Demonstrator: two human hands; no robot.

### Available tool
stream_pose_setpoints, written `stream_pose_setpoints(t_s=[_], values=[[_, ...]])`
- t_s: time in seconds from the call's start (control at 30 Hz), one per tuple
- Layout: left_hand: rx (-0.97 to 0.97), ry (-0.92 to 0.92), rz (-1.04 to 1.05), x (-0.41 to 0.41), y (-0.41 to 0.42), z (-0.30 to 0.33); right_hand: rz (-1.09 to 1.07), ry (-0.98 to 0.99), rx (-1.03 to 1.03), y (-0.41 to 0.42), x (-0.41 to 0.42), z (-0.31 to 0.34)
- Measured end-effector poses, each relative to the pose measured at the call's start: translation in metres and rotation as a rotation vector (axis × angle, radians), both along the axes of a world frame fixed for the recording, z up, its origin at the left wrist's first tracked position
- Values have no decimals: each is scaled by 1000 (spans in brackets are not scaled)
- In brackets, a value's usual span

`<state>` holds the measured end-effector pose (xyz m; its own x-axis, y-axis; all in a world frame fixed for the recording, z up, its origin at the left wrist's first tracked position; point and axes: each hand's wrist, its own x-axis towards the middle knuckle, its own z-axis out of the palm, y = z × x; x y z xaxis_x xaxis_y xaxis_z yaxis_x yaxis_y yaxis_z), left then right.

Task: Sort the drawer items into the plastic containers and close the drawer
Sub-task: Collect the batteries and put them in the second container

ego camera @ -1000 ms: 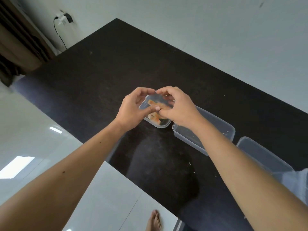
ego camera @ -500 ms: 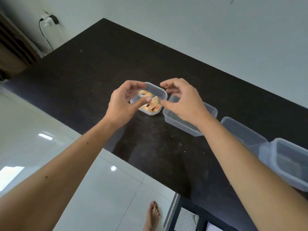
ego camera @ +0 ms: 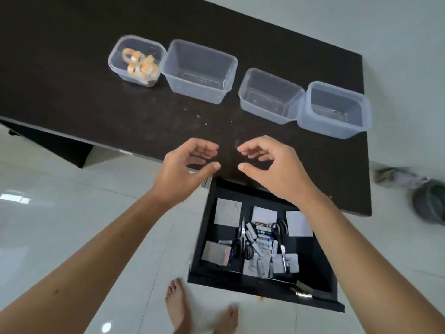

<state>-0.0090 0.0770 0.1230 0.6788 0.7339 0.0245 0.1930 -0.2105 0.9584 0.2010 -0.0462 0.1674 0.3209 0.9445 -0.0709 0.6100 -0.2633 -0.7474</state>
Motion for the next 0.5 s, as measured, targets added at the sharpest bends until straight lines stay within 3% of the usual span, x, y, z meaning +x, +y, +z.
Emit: stream_pose_setpoints(t_s=[0.37, 0.5], values=[[-82, 279, -323, 33, -130, -100, -125, 115, -213, -177, 29, -120], [56, 365, -446, 43, -152, -129, -86, 88, -291, -201, 29, -153]])
